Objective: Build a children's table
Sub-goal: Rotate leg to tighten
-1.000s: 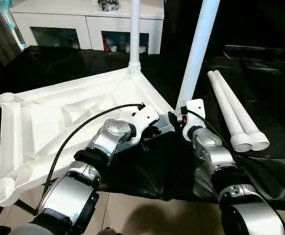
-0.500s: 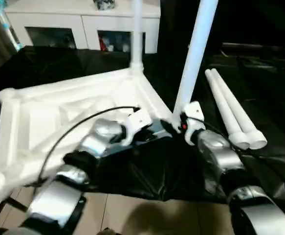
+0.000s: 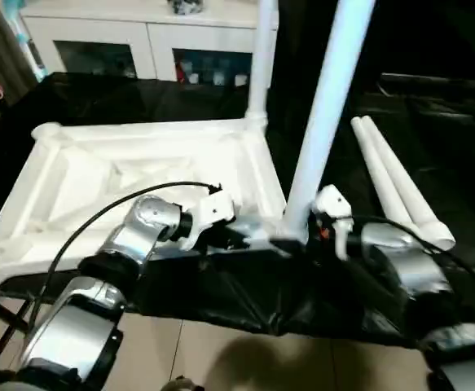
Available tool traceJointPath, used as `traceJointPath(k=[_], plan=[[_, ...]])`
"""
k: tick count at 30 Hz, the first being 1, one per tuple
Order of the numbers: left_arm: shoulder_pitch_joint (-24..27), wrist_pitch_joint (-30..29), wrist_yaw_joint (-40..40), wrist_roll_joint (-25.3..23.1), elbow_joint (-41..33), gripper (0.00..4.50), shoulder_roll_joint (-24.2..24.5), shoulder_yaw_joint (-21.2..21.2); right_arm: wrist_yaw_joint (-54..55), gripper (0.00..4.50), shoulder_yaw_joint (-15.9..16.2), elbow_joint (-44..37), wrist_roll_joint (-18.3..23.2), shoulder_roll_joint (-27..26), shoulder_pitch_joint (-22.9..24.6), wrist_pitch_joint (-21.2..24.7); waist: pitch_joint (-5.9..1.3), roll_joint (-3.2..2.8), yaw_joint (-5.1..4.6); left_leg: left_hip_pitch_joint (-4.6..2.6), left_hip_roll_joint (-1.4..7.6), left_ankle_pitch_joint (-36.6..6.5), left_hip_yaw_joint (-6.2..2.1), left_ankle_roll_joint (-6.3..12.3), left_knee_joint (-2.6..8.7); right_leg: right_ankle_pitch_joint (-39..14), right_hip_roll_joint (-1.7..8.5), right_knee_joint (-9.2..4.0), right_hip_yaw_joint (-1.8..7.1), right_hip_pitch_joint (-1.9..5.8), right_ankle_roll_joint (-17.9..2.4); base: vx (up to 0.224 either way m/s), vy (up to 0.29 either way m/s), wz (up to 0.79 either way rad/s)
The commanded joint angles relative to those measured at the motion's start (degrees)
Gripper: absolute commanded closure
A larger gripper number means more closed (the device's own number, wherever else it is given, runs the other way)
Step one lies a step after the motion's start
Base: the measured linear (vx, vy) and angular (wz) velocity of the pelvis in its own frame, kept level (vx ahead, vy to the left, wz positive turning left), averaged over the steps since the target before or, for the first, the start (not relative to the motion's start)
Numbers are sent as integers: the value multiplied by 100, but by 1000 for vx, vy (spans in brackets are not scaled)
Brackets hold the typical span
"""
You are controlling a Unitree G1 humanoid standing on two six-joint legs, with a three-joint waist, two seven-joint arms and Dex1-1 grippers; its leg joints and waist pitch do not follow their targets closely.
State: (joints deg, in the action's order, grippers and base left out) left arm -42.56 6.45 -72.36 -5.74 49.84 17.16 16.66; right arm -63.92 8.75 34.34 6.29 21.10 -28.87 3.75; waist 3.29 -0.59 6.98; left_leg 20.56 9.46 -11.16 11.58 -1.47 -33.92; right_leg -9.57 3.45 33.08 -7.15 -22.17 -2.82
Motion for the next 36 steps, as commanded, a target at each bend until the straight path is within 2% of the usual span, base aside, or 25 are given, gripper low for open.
traceJointPath(k=[1,5,6,9,15,17,18,19,20,22,23,26,27,28,30,31,33,34,36], plan=[[4,88,-165,81,-207,450,-18,76,-165,90,62,-103,52,44,54,90,-400,36,19,-70,537,-855,-234,475,372,-1605,744,-392,444,274,-901,0,0,0],[38,1,-512,179,-292,450,82,113,-468,109,98,-337,191,165,156,282,-404,34,57,-77,549,-824,-238,462,376,-1609,735,-389,447,273,-862,0,0,0],[38,1,-512,179,-292,450,82,113,-468,133,98,-337,191,165,156,282,-403,25,61,-77,547,-832,-238,463,376,-1610,736,-388,446,270,-864,0,0,0],[46,-61,-634,231,-322,450,100,71,-579,147,121,-522,258,211,233,468,-406,31,94,-81,540,-825,-235,434,373,-1673,734,-400,442,274,-835,0,0,0],[0,-93,-408,190,-248,450,31,14,-432,176,107,-674,312,76,387,588,-406,40,112,-83,546,-830,-241,377,378,-1639,751,-395,446,272,-845,0,0,0],[-130,-172,206,84,-44,450,-153,-57,253,176,-64,-493,276,-244,378,570,-405,43,104,-85,548,-842,-248,345,382,-1686,753,-401,443,263,-829,0,0,0],[-130,-172,206,84,-44,450,-153,-57,253,176,-64,-493,276,-244,378,570,-398,48,83,-90,538,-880,-249,304,389,-1786,752,-416,439,253,-822,0,0,0],[-257,-267,703,4,128,450,-312,-115,961,177,-208,-258,170,-488,305,583,-387,70,74,-94,517,-929,-240,279,385,-1998,752,-452,434,255,-756,0,0,0],[-286,-289,810,-9,165,450,-352,-129,1140,177,-243,-195,138,-543,285,573,-373,56,60,-108,515,-975,-243,247,390,-2126,753,-475,437,233,-729,0,0,0],[-395,-378,1195,-69,302,450,-496,-159,1757,178,-368,47,33,-736,200,514,-354,56,9,-143,502,-1183,-272,110,411,-2582,771,-541,415,236,-608,0,0,0],[-473,-447,1455,-107,399,450,-603,-170,2205,178,-475,229,-3,-877,122,517,-365,66,-1,-148,496,-1187,-273,98,408,-2615,770,-548,416,240,-577,0,0,0],[-611,-600,1917,-171,568,450,-780,-185,2850,178,-645,485,-15,-1088,-5,535,-377,64,-69,-130,494,-1090,-271,120,407,-2341,759,-521,440,242,-619,0,0,0],[-720,-705,2294,-177,697,450,-935,-235,3337,178,-770,662,-15,-1236,-105,560,-389,50,-75,-144,497,-1012,-258,124,400,-2141,755,-496,452,226,-697,0,0,0],[-860,-812,2819,-191,868,450,-1156,-295,4034,178,-956,896,-26,-1453,-244,573,-401,43,-73,-128,504,-927,-266,134,402,-1924,758,-462,456,250,-765,0,0,0],[-933,-829,3114,-222,963,450,-1298,-312,4461,178,-1052,1037,-54,-1584,-335,568,-403,39,-80,-125,502,-878,-258,139,400,-1693,749,-445,459,245,-851,0,0,0],[-969,-819,3298,-261,1014,450,-1387,-305,4706,178,-1061,1105,-128,-1652,-388,492,-420,44,-74,-112,501,-786,-260,161,394,-1514,758,-414,461,271,-889,0,0,0],[-992,-811,3413,-287,1047,450,-1441,-299,4854,178,-1060,1147,-183,-1692,-421,434,-418,44,-67,-111,504,-750,-250,202,387,-1369,765,-406,467,269,-920,0,0,0],[-1023,-717,3580,-353,1120,450,-1559,-257,5028,178,-1063,1208,-264,-1805,-498,308,-424,36,-69,-85,489,-701,-247,270,380,-1281,767,-392,464,289,-927,0,0,0],[-1023,-717,3580,-353,1120,450,-1559,-257,5028,178,-1063,1208,-264,-1805,-498,308,-412,46,-70,-94,486,-753,-245,307,385,-1352,761,-410,458,289,-911,0,0,0]])
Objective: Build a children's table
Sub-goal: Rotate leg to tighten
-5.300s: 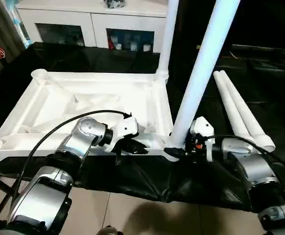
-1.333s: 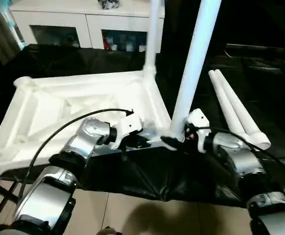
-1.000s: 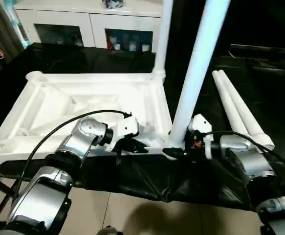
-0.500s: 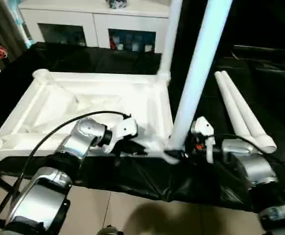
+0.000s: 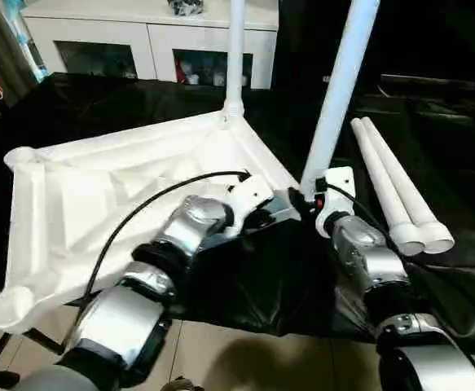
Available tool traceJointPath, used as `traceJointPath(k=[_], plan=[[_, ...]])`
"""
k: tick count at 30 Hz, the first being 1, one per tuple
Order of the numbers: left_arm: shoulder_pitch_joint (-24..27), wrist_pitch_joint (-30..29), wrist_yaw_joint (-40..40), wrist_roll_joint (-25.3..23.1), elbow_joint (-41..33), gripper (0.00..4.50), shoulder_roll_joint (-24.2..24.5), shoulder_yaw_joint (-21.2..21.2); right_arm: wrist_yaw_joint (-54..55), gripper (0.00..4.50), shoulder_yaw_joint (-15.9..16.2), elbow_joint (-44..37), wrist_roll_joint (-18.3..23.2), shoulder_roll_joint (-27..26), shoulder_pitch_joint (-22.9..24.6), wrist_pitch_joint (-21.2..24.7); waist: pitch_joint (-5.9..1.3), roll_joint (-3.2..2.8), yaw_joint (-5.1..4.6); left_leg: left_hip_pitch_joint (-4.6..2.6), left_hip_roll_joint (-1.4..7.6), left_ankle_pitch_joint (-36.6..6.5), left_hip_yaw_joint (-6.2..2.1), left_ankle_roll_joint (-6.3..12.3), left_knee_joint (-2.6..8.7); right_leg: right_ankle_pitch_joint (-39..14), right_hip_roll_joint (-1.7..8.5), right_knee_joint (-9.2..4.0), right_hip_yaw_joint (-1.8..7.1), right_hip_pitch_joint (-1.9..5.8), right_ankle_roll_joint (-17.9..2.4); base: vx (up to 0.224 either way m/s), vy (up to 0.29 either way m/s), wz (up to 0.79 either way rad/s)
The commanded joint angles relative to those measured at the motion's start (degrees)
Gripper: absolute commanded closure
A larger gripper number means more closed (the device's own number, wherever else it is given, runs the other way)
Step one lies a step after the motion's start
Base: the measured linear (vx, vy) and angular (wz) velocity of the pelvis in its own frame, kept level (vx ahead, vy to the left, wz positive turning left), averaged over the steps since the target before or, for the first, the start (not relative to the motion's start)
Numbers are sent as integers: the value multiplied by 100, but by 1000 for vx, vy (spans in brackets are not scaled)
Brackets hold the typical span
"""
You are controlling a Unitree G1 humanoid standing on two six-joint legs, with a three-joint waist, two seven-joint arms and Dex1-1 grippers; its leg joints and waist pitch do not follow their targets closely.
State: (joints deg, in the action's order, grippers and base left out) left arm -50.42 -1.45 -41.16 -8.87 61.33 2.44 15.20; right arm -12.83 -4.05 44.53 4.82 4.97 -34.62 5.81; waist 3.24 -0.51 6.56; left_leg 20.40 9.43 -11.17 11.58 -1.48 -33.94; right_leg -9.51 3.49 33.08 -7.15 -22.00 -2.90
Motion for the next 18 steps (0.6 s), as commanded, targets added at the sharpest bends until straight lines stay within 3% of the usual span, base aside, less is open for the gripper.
traceJointPath(k=[1,5,6,9,14,18], plan=[[-239,115,491,-61,-5,450,-132,-87,4,122,181,214,-104,-245,45,43,-402,29,-27,-84,490,-814,-245,317,388,-1472,761,-431,457,266,-877,0,0,0],[-185,259,334,-110,3,450,-172,4,-54,99,59,305,39,-290,-15,16,-390,26,-43,-85,504,-966,-263,268,408,-1685,757,-455,453,271,-807,0,0,0],[-191,278,345,-109,36,450,-177,12,-17,71,49,339,32,-286,-30,-8,-393,17,-41,-93,510,-969,-264,257,409,-1646,762,-449,457,267,-823,0,0,0],[-190,311,395,-118,94,450,-173,13,116,61,70,317,-58,-215,-26,-93,-396,29,-44,-91,512,-941,-258,258,409,-1475,760,-422,462,263,-894,0,0,0],[-153,341,452,-134,128,450,-115,-6,255,61,-2,-409,-94,20,273,0,-398,40,-27,-76,507,-855,-258,324,406,-1412,764,-409,464,275,-855,0,0,0],[-105,421,508,-121,131,450,-70,-65,332,61,-129,-1526,7,117,841,338,-401,46,3,-62,505,-795,-261,420,406,-1347,761,-423,460,282,-776,0,0,0]])
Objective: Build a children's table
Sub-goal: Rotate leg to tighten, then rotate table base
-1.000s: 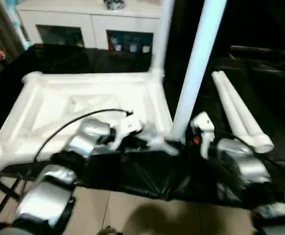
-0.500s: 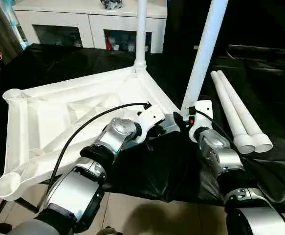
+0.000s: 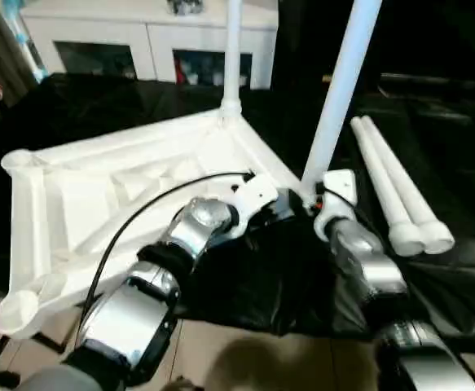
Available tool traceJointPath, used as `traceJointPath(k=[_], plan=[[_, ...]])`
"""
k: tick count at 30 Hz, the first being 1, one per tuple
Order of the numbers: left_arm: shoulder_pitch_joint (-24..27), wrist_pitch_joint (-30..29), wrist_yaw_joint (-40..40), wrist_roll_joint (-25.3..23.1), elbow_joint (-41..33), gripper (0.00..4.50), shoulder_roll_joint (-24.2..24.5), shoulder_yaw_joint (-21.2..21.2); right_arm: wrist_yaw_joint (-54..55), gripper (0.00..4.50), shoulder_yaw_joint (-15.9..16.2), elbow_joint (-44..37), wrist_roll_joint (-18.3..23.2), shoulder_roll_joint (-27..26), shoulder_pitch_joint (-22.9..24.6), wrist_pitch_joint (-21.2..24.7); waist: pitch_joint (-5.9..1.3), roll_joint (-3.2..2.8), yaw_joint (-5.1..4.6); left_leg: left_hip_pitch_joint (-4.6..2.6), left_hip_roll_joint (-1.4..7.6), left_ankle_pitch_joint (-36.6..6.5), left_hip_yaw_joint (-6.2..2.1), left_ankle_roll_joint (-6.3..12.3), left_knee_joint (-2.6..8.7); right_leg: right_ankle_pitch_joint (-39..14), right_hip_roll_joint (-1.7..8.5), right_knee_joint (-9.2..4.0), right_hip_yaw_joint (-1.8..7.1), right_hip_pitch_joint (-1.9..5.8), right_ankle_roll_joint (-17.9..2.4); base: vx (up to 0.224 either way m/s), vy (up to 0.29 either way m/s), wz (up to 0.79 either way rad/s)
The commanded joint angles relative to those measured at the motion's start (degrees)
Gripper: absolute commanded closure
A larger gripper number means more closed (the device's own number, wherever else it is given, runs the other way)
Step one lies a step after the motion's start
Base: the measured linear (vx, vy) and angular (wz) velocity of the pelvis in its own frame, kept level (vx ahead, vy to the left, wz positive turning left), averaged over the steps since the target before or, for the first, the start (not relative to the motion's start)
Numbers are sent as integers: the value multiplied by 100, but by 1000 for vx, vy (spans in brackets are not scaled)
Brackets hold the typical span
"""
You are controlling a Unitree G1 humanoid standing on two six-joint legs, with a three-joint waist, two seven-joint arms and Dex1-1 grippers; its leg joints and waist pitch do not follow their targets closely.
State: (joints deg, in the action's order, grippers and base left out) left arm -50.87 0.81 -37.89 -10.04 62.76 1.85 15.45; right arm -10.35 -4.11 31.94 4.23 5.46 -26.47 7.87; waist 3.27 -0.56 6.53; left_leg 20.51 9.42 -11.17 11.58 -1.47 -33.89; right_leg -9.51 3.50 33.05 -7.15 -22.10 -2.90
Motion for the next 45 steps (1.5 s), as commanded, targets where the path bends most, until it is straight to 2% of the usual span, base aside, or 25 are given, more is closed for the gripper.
traceJointPath(k=[1,2,3,4,6,9,10,12,15,16,18,19,20,21,22,23,24,26,27,28,35,36,38,42,45], plan=[[-55,269,295,2,0,406,1,-146,84,57,-104,-717,42,81,293,227,-394,51,18,-68,495,-826,-261,430,402,-1434,761,-440,460,295,-726,0,0,0],[-61,328,350,121,-23,406,8,-296,64,57,-66,-1235,29,85,599,364,-391,37,31,-77,500,-831,-267,423,405,-1452,755,-434,464,288,-703,0,0,0],[-65,351,369,176,-34,406,10,-362,54,57,-50,-1453,24,87,727,422,-392,55,32,-55,501,-830,-276,448,409,-1453,753,-436,458,301,-655,0,0,0],[-65,351,369,176,-34,395,10,-362,54,57,-50,-1453,24,87,727,422,-411,44,23,-64,504,-831,-285,434,412,-1439,764,-425,449,292,-700,0,0,0],[-43,440,372,297,-205,373,104,-488,-6,57,57,-1834,1,92,942,558,-389,-8,11,-53,487,-922,-285,394,408,-1540,763,-451,442,290,-712,0,0,0],[-11,467,422,308,-391,353,222,-527,-78,57,157,-1987,28,99,1019,680,-378,5,-12,-59,483,-1069,-287,357,420,-1770,750,-490,439,285,-649,0,0,0],[55,363,541,351,-894,353,543,-681,-276,57,406,-2225,54,138,1139,975,-368,-9,-36,-66,479,-1117,-292,328,424,-1830,733,-488,434,280,-641,0,0,0],[100,225,615,361,-1231,353,770,-798,-355,57,529,-2304,46,149,1188,1121,-382,-27,-45,-48,520,-1064,-320,295,440,-1638,744,-427,442,290,-683,0,0,0],[258,-307,795,244,-2007,353,1389,-1093,-568,57,766,-2580,37,163,1339,1614,-376,-63,-88,-72,533,-1112,-306,201,442,-1401,721,-393,459,258,-799,0,0,0],[325,-454,875,140,-2187,353,1577,-1149,-631,57,805,-2599,61,160,1357,1705,-372,-34,-97,-72,524,-1084,-302,173,445,-1340,710,-379,461,253,-807,0,0,0],[406,-578,960,49,-2349,378,1750,-1195,-676,57,849,-2610,66,162,1365,1757,-366,-75,-93,-76,531,-1060,-306,122,442,-1351,728,-373,472,247,-798,0,0,0],[610,-901,1013,-68,-2687,386,2025,-1293,-716,76,894,-2567,95,137,1331,1849,-358,-56,-103,-69,523,-1052,-297,120,444,-1371,720,-383,472,245,-783,0,0,0],[786,-1128,1038,-160,-2943,386,2232,-1362,-745,87,931,-2527,114,114,1304,1911,-367,-79,-102,-63,536,-965,-304,98,445,-1263,722,-349,482,245,-799,0,0,0],[796,-1140,1039,-164,-2957,386,2242,-1365,-746,87,933,-2525,115,112,1302,1914,-366,-32,-98,-65,537,-937,-307,87,445,-1277,735,-324,484,249,-802,0,0,0],[1231,-1709,1124,-432,-3438,397,2684,-1490,-828,95,1054,-2368,105,79,1192,2010,-368,1,-102,-65,546,-933,-307,55,452,-1333,749,-313,489,249,-799,0,0,0],[1247,-1728,1128,-444,-3451,412,2699,-1494,-831,97,1059,-2361,104,78,1186,2013,-363,-15,-123,-40,535,-902,-309,57,456,-1343,736,-300,490,257,-790,0,0,0],[1279,-1775,1151,-475,-3473,424,2732,-1506,-836,113,1067,-2340,101,74,1172,2017,-356,-54,-116,-87,521,-935,-291,52,443,-1457,714,-358,493,203,-716,0,0,0],[1615,-2296,1353,-694,-3746,428,3022,-1593,-832,125,1091,-2153,68,28,1012,2090,-380,-24,-105,-92,544,-875,-299,-8,441,-1253,718,-306,500,217,-786,0,0,0],[1710,-2483,1460,-710,-3805,432,3065,-1657,-801,134,1062,-2046,53,11,928,2098,-369,-49,-109,-70,528,-807,-302,14,441,-1140,700,-290,497,213,-829,0,0,0],[1784,-2618,1525,-741,-3822,441,3111,-1678,-756,141,1032,-1939,28,-2,850,2082,-370,-58,-97,-87,532,-808,-297,4,432,-1077,707,-296,500,193,-852,0,0,0],[2094,-3022,1702,-838,-3831,450,3277,-1641,-544,192,915,-1563,46,-122,546,2222,-386,-66,-5,-96,513,-889,-299,-90,429,-1063,719,-301,507,195,-765,0,0,0],[2124,-3012,1587,-832,-3664,450,3271,-1566,-566,202,920,-1442,48,-148,481,2169,-392,-95,9,-93,509,-867,-305,-91,428,-998,715,-295,502,193,-771,0,0,0],[2155,-2956,1207,-731,-3463,450,3228,-1392,-591,213,896,-1225,75,-198,365,2091,-393,-69,4,-84,504,-895,-309,-99,433,-992,717,-296,498,206,-758,0,0,0],[2218,-3023,542,-713,-3362,450,3313,-1013,-614,250,906,-742,64,-244,120,1978,-399,-82,3,-91,506,-922,-307,-125,431,-1026,739,-302,507,202,-797,0,0,0],[2235,-3115,294,-674,-3386,450,3359,-914,-627,270,898,-548,59,-261,14,1921,-401,-88,-7,-92,513,-888,-304,-142,428,-887,729,-279,505,207,-856,0,0,0]])
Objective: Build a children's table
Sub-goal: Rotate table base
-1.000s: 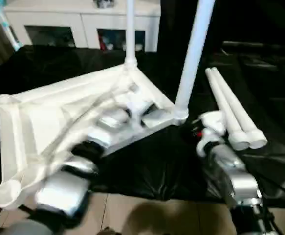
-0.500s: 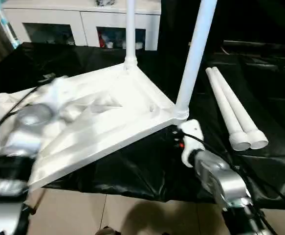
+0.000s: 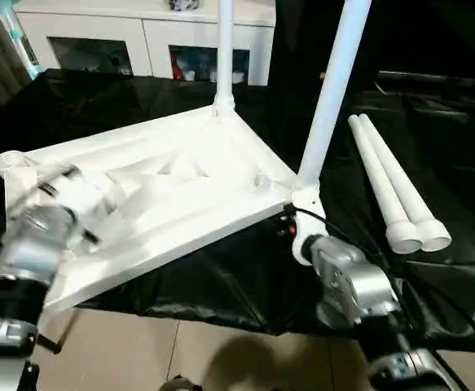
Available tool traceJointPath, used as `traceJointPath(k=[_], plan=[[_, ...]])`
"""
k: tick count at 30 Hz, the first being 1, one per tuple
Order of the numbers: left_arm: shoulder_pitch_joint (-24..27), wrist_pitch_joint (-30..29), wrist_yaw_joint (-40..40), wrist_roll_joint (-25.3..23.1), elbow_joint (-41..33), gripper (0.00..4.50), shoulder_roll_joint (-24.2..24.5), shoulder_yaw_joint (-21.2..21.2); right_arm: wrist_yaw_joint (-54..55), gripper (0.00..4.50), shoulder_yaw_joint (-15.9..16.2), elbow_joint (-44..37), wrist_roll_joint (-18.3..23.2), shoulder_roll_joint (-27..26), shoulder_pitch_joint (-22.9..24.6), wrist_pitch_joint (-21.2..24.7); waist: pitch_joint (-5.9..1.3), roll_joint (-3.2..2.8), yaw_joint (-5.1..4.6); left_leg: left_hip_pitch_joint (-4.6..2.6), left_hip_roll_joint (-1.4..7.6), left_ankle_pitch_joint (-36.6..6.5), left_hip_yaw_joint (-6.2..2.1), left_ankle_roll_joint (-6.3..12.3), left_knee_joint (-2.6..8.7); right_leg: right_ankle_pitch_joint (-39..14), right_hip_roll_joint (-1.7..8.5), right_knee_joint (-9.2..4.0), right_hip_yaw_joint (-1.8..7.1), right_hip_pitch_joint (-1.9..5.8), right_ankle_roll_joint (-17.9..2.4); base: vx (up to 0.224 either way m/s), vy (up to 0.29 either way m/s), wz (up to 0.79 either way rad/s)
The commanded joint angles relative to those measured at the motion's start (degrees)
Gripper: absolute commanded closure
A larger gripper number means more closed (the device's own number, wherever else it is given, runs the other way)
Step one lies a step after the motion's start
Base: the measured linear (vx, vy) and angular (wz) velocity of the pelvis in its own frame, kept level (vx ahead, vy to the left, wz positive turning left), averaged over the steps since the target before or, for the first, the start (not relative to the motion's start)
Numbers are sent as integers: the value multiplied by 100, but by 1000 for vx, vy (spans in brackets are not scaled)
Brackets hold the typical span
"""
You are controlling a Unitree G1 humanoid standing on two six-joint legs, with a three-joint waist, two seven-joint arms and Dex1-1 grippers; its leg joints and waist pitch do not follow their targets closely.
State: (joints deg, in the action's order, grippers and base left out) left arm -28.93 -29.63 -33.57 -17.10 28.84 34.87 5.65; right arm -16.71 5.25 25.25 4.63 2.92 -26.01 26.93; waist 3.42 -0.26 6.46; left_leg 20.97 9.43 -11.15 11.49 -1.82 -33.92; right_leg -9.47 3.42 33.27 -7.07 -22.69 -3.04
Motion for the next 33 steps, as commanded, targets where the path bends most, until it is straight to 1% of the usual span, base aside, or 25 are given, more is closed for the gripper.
traceJointPath(k=[1,3,4,7,9,10,11,12,14,16,17,19,20,21,22,23,24,25,26,27,28,30,31,32,33], plan=[[68,-75,-334,13,-6,450,115,174,1,270,-54,217,27,-14,-88,-20,-418,-106,-1,-131,511,-892,-300,-105,433,-898,742,-291,495,281,-857,0,0,0],[159,60,-1168,38,-32,450,317,537,-48,292,-115,663,39,-38,-336,-207,-412,-101,-3,-133,503,-946,-306,-94,434,-1043,768,-308,499,277,-870,0,0,0],[159,60,-1168,38,-32,450,317,537,-48,302,-115,663,39,-38,-336,-207,-390,-111,-30,-134,503,-1032,-299,-117,442,-1198,758,-334,503,273,-866,0,0,0],[141,130,-1889,312,-239,450,392,705,-91,324,-155,1113,2,-27,-602,-405,-377,-115,-29,-169,512,-1188,-298,-191,453,-1455,770,-354,511,261,-873,0,0,0],[136,106,-2095,433,-340,450,395,733,-98,337,-166,1231,-4,-22,-678,-457,-352,-121,-39,-204,519,-1422,-303,-253,467,-1705,767,-392,515,250,-839,0,0,0],[154,95,-2458,679,-607,450,378,781,-98,347,-184,1382,-8,-14,-786,-531,-350,-92,-38,-219,528,-1519,-304,-288,478,-1835,784,-404,520,253,-830,0,0,0],[183,110,-3025,1135,-1087,450,279,850,-100,355,-206,1538,-6,-8,-922,-600,-354,-82,-37,-219,533,-1506,-309,-303,476,-1843,786,-390,523,261,-851,0,0,0],[183,110,-3025,1135,-1087,450,279,850,-100,364,-206,1538,-6,-8,-922,-600,-359,-105,-28,-211,532,-1445,-302,-314,471,-1806,791,-384,526,263,-908,0,0,0],[93,138,-3345,1326,-1272,450,107,977,-119,382,-218,1694,-17,-9,-1020,-691,-358,-97,-10,-245,532,-1408,-271,-330,471,-1675,757,-374,530,236,-927,0,0,0],[-47,167,-3384,1328,-1199,450,-91,1042,-135,396,-215,1768,-26,-5,-1056,-741,-363,-77,-20,-198,512,-1319,-265,-307,474,-1553,750,-352,525,277,-932,0,0,0],[-136,192,-3357,1309,-1136,450,-219,1072,-141,418,-212,1780,-29,-4,-1061,-752,-372,-65,-24,-185,503,-1245,-267,-273,463,-1507,761,-346,525,297,-922,0,0,0],[-344,251,-3380,1283,-959,450,-488,1161,-161,431,-204,1839,-52,12,-1078,-812,-378,-54,-25,-160,486,-1100,-261,-172,443,-1542,766,-365,522,319,-871,0,0,0],[-583,483,-3248,1169,-635,450,-740,1231,-176,441,-215,1886,-72,44,-1084,-869,-391,-76,-25,-154,488,-1047,-270,-171,434,-1502,767,-346,520,334,-869,0,0,0],[-696,586,-3119,1107,-454,450,-855,1234,-173,441,-219,1884,-80,62,-1082,-879,-388,-61,-34,-153,471,-1023,-258,-130,433,-1512,741,-370,514,322,-849,0,0,0],[-870,790,-2849,1001,-142,450,-1020,1205,-163,447,-230,1859,-85,93,-1069,-881,-406,-82,-32,-153,475,-954,-266,-100,416,-1421,734,-356,505,338,-831,0,0,0],[-999,900,-2620,952,82,450,-1129,1173,-151,447,-245,1858,-90,115,-1067,-895,-396,-63,-49,-141,462,-954,-256,-72,419,-1424,708,-369,498,332,-809,0,0,0],[-1183,1054,-2291,888,399,450,-1278,1129,-136,447,-270,1863,-97,145,-1068,-918,-403,-72,-60,-141,450,-963,-250,-56,408,-1396,689,-378,489,329,-787,0,0,0],[-1256,1098,-2161,878,523,450,-1324,1115,-131,447,-280,1871,-108,158,-1072,-935,-419,-64,-46,-156,456,-954,-259,-61,405,-1378,713,-367,487,344,-785,0,0,0],[-1410,1176,-1890,866,782,450,-1414,1085,-121,447,-301,1898,-135,186,-1084,-976,-420,-93,-57,-134,468,-947,-266,-46,403,-1305,711,-355,484,346,-820,0,0,0],[-1449,1204,-1810,849,853,450,-1432,1082,-118,447,-303,1888,-140,196,-1080,-982,-421,-79,-57,-138,459,-954,-262,-30,401,-1313,704,-366,477,345,-815,0,0,0],[-1720,1383,-1234,725,1348,450,-1558,1049,-92,447,-313,1804,-174,268,-1052,-1018,-438,-124,-60,-136,460,-916,-273,-13,388,-1174,703,-341,473,353,-845,0,0,0],[-2074,1668,-325,573,2041,450,-1711,964,-62,447,-361,1591,-170,381,-984,-1025,-443,-80,-62,-126,446,-924,-272,50,378,-1159,700,-348,466,374,-836,0,0,0],[-2127,1715,-162,553,2149,450,-1734,943,-58,447,-373,1554,-166,400,-973,-1021,-437,-74,-69,-103,425,-892,-266,99,372,-1180,680,-369,459,378,-796,0,0,0],[-2168,1779,-2,554,2237,450,-1761,904,-51,447,-385,1463,-172,447,-945,-1014,-455,-71,-58,-102,463,-812,-291,114,377,-1078,716,-334,459,393,-813,0,0,0],[-2172,1786,11,554,2248,450,-1764,901,-50,447,-386,1456,-173,451,-943,-1013,-459,-70,-59,-112,466,-749,-283,149,366,-1000,707,-337,453,377,-833,0,0,0]])
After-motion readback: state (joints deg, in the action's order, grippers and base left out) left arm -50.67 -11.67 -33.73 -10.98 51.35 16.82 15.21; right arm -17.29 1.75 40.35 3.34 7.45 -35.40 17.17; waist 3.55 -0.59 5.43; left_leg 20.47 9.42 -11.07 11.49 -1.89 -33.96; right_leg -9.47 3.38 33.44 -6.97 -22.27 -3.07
